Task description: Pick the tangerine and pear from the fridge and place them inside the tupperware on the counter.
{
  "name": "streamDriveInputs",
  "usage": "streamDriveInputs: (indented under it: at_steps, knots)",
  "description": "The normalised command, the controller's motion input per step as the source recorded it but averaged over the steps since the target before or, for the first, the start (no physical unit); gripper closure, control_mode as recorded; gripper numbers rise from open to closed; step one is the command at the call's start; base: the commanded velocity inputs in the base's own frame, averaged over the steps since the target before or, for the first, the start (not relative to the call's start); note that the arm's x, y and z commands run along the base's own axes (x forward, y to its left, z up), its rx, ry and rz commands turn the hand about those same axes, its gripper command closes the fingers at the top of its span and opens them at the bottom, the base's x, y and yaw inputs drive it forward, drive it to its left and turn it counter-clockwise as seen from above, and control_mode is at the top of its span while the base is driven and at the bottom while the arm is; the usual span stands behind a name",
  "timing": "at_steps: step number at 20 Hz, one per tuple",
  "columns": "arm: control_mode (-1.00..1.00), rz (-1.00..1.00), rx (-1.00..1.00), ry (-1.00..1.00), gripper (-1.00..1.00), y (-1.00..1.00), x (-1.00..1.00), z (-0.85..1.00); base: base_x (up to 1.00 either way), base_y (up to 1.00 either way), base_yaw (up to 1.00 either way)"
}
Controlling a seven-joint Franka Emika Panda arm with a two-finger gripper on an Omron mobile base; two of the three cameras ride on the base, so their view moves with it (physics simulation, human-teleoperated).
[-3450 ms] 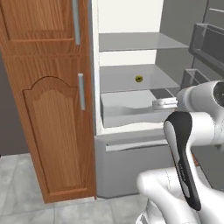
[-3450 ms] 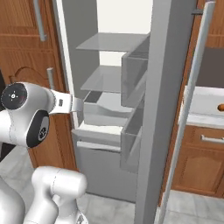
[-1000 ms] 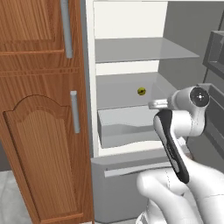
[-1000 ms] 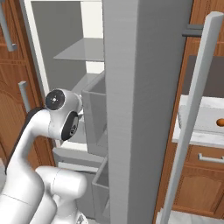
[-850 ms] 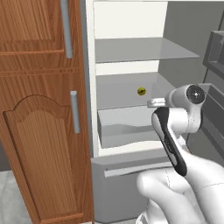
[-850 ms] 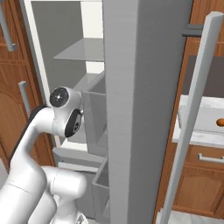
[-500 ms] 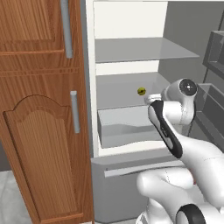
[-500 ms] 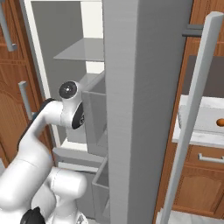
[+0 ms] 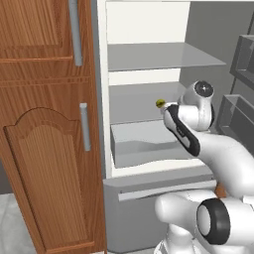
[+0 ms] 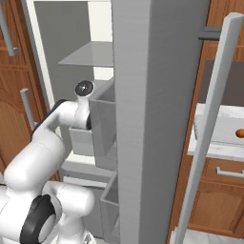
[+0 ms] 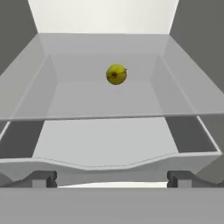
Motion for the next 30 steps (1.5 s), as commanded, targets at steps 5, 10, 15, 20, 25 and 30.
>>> streamDriveInputs:
  at_steps: [5, 10, 15, 20, 25, 30]
  knots:
    - [-1.00, 0.00, 0.00, 0.00, -1.00, 0.00, 0.34, -0.19, 0.00, 0.00, 0.00]
    - [-1.00, 0.00, 0.00, 0.00, -1.00, 0.00, 0.40, -0.16, 0.00, 0.00, 0.00]
    - [-1.00, 0.00, 0.00, 0.00, -1.00, -0.02, 0.34, -0.22, 0.00, 0.00, 0.00]
    - [-1.00, 0.00, 0.00, 0.00, -1.00, -0.08, 0.29, -0.12, 0.00, 0.00, 0.00]
    - [-1.00, 0.00, 0.00, 0.00, -1.00, -0.14, 0.26, -0.03, 0.00, 0.00, 0.00]
    - [-1.00, 0.00, 0.00, 0.00, -1.00, -0.10, 0.32, -0.02, 0.00, 0.00, 0.00]
